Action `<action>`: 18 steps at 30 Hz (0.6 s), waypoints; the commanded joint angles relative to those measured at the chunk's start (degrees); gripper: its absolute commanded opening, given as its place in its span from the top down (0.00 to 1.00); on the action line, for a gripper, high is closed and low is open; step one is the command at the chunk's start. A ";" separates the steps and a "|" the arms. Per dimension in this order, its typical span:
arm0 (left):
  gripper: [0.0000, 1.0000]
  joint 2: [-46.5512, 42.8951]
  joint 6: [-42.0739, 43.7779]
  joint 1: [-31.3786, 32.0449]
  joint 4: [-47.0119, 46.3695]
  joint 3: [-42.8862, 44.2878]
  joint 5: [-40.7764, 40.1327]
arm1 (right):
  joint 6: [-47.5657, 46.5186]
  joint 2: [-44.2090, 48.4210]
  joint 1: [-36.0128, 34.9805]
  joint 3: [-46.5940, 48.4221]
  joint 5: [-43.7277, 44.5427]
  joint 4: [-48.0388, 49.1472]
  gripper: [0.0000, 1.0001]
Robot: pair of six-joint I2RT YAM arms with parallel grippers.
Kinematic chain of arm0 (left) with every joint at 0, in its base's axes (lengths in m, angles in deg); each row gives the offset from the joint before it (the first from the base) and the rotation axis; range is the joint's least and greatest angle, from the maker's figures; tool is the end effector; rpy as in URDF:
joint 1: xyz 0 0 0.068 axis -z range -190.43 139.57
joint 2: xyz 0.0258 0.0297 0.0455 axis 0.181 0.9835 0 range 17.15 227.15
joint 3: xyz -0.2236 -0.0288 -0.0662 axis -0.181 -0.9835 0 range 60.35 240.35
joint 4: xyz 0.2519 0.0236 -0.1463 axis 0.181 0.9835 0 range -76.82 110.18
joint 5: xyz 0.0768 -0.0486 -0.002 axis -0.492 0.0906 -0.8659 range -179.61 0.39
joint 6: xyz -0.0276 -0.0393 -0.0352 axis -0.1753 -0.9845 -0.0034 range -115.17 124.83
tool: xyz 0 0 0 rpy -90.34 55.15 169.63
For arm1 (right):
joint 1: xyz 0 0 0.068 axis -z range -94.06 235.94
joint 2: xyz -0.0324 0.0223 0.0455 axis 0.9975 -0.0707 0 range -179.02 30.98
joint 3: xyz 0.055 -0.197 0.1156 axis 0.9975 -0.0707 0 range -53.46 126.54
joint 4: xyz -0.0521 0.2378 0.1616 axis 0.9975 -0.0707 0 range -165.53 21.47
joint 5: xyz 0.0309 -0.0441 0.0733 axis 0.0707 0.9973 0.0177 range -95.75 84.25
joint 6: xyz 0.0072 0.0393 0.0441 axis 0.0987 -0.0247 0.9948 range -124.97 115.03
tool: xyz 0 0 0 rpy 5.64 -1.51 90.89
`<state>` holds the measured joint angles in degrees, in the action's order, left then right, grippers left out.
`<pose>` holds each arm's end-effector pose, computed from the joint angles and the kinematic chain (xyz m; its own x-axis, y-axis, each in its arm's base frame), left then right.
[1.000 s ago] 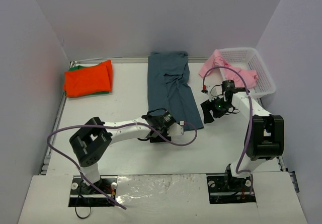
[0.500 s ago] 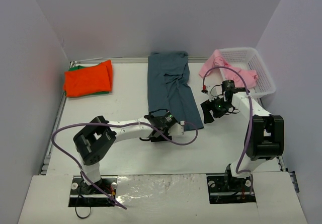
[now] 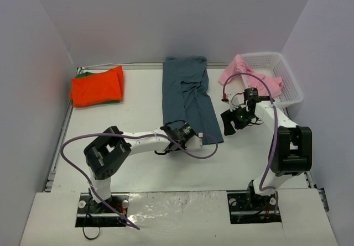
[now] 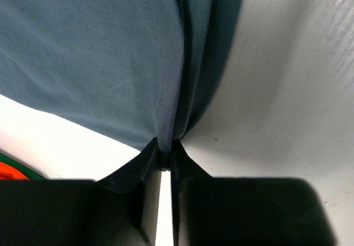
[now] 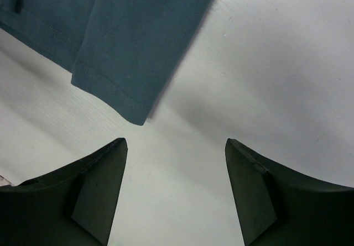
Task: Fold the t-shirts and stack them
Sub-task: Grab the bottom of the folded rectangular tshirt with both arms
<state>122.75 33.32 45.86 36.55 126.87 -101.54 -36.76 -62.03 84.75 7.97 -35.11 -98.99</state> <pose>0.2227 -0.3176 0.0979 -0.0695 0.9451 -0.3192 0.9034 0.1954 0.3817 0.3516 0.0286 0.1447 -0.6199 -0.4722 -0.6267 -0.6761 0.7268 0.1210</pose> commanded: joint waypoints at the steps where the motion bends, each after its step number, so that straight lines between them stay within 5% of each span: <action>1: 0.95 -0.83 -0.45 0.22 2.11 2.30 -0.56 | -0.64 0.02 -0.22 0.01 0.10 -1.18 0.32; 9: 0.98 -3.91 0.69 -0.39 3.78 1.59 0.58 | -0.20 -0.06 -0.22 0.36 -0.87 -1.53 0.32; 18: 0.98 -7.42 1.74 -6.09 7.47 1.86 10.59 | -0.37 1.43 -0.22 2.20 -1.49 -1.97 0.32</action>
<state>119.43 34.35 42.34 40.53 126.98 -95.05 -36.56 -62.03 84.75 8.10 -35.22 -99.01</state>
